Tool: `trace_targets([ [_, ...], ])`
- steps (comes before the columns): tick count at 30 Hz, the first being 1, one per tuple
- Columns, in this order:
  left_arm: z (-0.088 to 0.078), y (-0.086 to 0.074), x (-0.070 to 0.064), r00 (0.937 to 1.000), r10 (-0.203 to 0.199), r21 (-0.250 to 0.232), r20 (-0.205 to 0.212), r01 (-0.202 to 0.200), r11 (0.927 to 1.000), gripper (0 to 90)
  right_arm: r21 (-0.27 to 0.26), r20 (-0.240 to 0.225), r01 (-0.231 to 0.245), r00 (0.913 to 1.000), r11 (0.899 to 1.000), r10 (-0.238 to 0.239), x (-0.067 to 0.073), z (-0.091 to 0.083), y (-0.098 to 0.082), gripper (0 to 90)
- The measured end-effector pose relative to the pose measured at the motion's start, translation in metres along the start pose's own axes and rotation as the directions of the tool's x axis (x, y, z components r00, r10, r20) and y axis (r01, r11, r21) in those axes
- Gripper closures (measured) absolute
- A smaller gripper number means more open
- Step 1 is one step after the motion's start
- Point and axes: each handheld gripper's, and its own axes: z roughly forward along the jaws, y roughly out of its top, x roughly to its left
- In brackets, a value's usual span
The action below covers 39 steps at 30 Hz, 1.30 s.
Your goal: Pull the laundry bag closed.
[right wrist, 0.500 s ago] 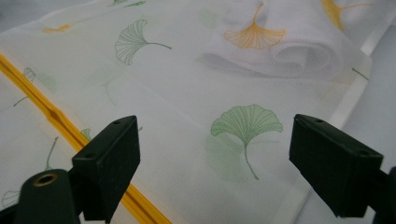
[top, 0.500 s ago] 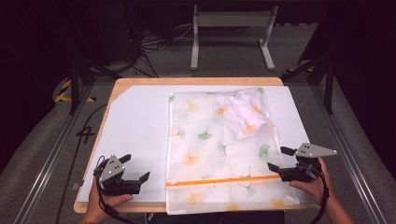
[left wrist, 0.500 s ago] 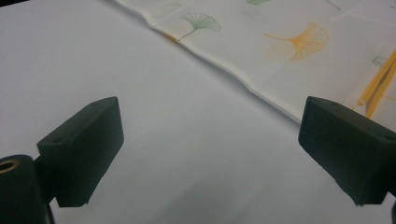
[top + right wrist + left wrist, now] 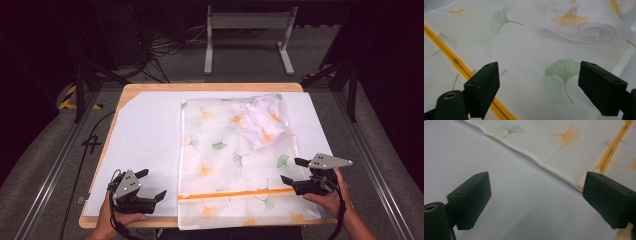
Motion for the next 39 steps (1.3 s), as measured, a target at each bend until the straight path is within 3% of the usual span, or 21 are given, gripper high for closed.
trace_targets([
  [9,0.010,0.005,-0.013,0.9980,0.044,0.034,0.045,-0.045,0.9984,14.5,0.021,-0.029,0.012,0.9995,1.000,-0.012,0.008,0.011,0.005,19.3],
  [18,0.016,0.005,-0.012,0.9969,0.039,0.037,0.068,-0.042,0.9984,13.1,0.039,-0.057,0.014,0.9983,0.999,-0.012,0.014,0.019,0.007,20.3],
  [22,0.019,0.006,-0.017,0.9932,0.081,0.065,0.084,-0.086,0.9941,12.3,0.032,-0.066,0.027,0.9975,0.999,-0.025,0.018,0.022,0.009,24.6],
  [24,0.020,0.006,-0.018,0.9922,0.076,0.067,0.099,-0.083,0.9943,13.8,0.034,-0.077,0.030,0.9966,0.999,-0.027,0.021,0.024,0.010,26.0],
  [39,0.024,0.009,-0.023,0.9894,0.099,0.066,0.106,-0.107,0.9921,18.3,0.040,-0.107,0.056,0.9929,0.998,-0.051,0.036,0.034,0.018,25.7],
])
